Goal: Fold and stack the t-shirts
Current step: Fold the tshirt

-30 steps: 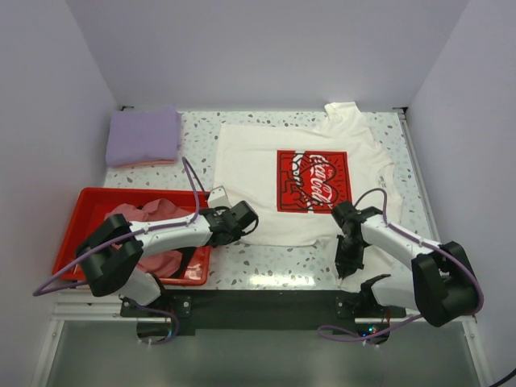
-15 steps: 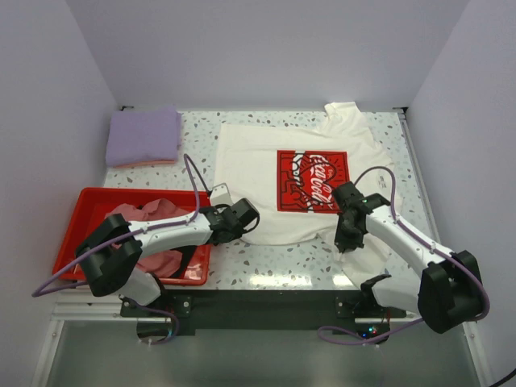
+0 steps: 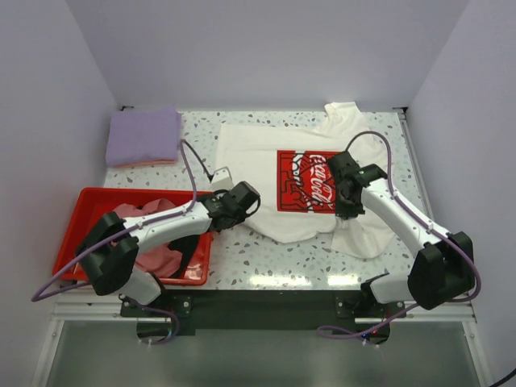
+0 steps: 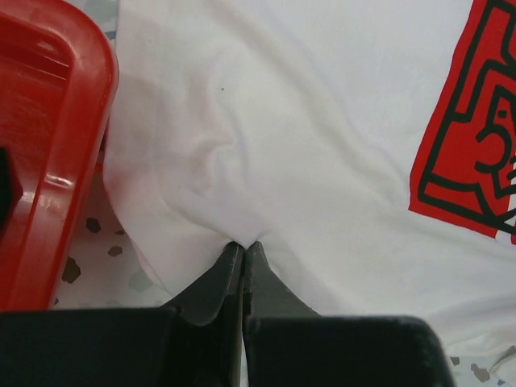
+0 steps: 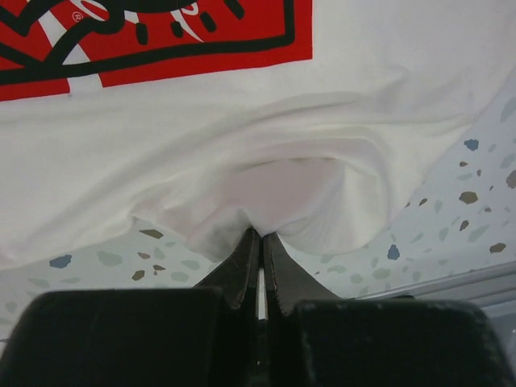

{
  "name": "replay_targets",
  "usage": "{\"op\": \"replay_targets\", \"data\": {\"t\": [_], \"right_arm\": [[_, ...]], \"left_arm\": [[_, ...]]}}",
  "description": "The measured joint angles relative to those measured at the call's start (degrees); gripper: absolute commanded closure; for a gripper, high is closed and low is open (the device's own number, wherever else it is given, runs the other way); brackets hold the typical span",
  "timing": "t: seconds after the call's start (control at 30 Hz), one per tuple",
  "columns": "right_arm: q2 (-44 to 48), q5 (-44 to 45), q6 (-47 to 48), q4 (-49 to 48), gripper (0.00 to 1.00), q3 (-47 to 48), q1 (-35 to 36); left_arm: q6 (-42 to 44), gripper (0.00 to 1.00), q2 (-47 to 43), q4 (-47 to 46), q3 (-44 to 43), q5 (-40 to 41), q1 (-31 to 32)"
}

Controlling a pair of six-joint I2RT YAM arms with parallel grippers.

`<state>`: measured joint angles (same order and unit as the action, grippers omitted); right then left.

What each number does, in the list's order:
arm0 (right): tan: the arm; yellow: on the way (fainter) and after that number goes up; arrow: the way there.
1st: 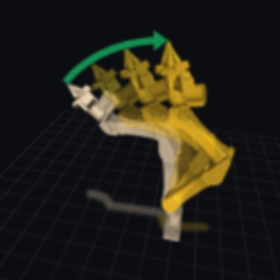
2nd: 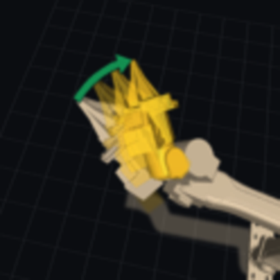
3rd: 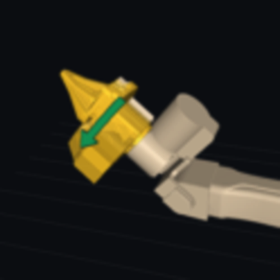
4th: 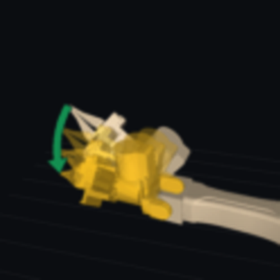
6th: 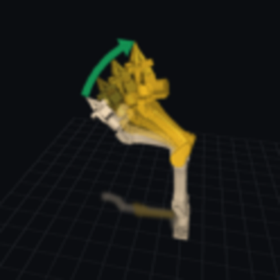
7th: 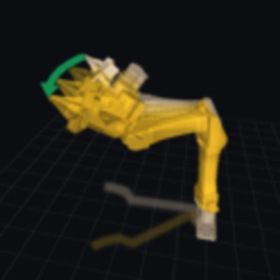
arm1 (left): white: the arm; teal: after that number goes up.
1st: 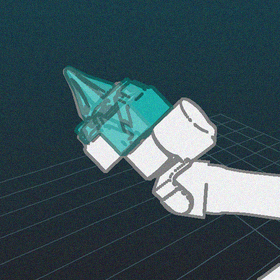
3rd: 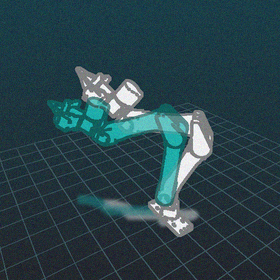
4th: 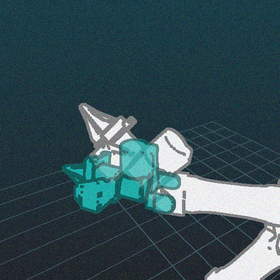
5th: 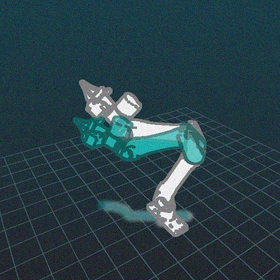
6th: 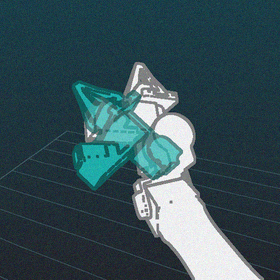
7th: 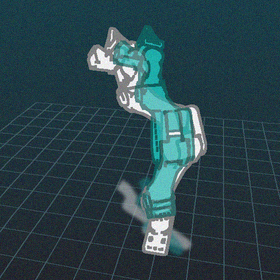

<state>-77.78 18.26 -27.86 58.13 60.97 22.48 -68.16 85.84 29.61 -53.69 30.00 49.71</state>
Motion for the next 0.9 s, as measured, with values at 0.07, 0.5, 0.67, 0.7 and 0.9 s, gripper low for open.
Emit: {"op": "replay_targets", "data": {"t": [0.07, 0.5, 0.67, 0.7, 0.9], "right_arm": [[-1.4, 0.7, 1.9, -0.2, 1.0, 1.5, 0.0], [-7.4, 4.3, 13.4, -4.1, 1.0, 10.6, -1.3], [-9.7, 5.2, 14.9, -4.6, 1.0, 12.6, -2.0], [-10.2, 5.3, 15.1, -4.7, 1.0, 13.2, -2.2], [-11.7, 5.8, 16.2, -5.5, 1.0, 16.1, -3.5]], "left_arm": [[0.6, 1.0, 0.6, 0.0, -0.9, 0.1, -0.7], [4.1, 1.0, 4.6, 0.0, -6.4, 0.3, -5.3], [6.0, 1.0, 6.8, 0.0, -9.2, 0.3, -7.0], [6.5, 1.0, 7.4, 0.0, -10.0, 0.3, -7.3], [8.3, 1.0, 11.1, -0.1, -14.9, 0.3, -8.0]]}}
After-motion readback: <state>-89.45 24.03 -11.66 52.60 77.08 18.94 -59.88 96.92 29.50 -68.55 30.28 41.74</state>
